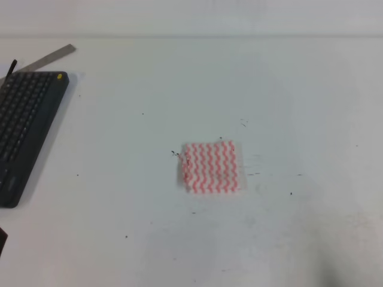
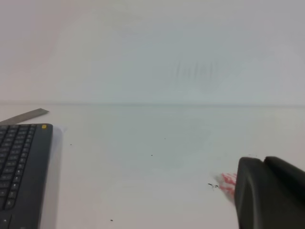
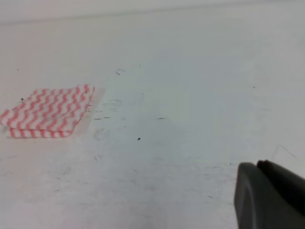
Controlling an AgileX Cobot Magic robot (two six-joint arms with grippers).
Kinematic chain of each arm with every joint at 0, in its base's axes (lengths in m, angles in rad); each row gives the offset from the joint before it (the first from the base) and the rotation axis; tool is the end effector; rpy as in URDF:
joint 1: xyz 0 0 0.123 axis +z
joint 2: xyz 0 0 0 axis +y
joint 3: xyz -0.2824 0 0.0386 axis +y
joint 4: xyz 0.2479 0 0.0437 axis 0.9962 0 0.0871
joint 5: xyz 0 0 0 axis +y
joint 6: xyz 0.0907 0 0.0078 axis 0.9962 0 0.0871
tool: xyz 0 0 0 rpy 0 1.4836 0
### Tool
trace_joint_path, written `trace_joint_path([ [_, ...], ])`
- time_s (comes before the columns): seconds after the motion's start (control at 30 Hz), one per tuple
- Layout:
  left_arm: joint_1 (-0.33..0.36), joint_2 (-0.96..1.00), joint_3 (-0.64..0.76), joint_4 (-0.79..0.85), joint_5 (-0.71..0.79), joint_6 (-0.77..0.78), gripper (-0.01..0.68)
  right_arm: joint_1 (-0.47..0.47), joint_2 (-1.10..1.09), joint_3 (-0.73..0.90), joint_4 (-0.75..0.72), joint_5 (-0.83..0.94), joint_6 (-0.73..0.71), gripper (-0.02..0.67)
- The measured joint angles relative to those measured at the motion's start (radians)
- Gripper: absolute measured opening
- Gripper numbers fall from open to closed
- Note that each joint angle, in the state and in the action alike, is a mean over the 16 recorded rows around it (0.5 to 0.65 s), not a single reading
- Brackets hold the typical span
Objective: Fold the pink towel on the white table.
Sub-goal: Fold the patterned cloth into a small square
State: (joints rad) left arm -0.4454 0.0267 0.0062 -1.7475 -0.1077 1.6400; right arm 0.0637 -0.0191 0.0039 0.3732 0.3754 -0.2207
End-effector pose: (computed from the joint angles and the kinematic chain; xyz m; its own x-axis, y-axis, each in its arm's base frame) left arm 0.0568 -0.0166 0.2079 -0.0044 -0.1172 -0.9931 0.3345 0.9357 -0.1119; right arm 0.0506 0.0155 0.1813 -0.2689 0.1102 -0.9568 -0.1592 0.9747 0.1570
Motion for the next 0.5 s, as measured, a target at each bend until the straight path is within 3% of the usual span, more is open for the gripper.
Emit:
trace_joint_path([
  [0.5,0.000,0.009,0.004,0.003,-0.043,0.001,0.000,0.000,0.000,0.000,0.016,0.013,0.001,-0.002],
])
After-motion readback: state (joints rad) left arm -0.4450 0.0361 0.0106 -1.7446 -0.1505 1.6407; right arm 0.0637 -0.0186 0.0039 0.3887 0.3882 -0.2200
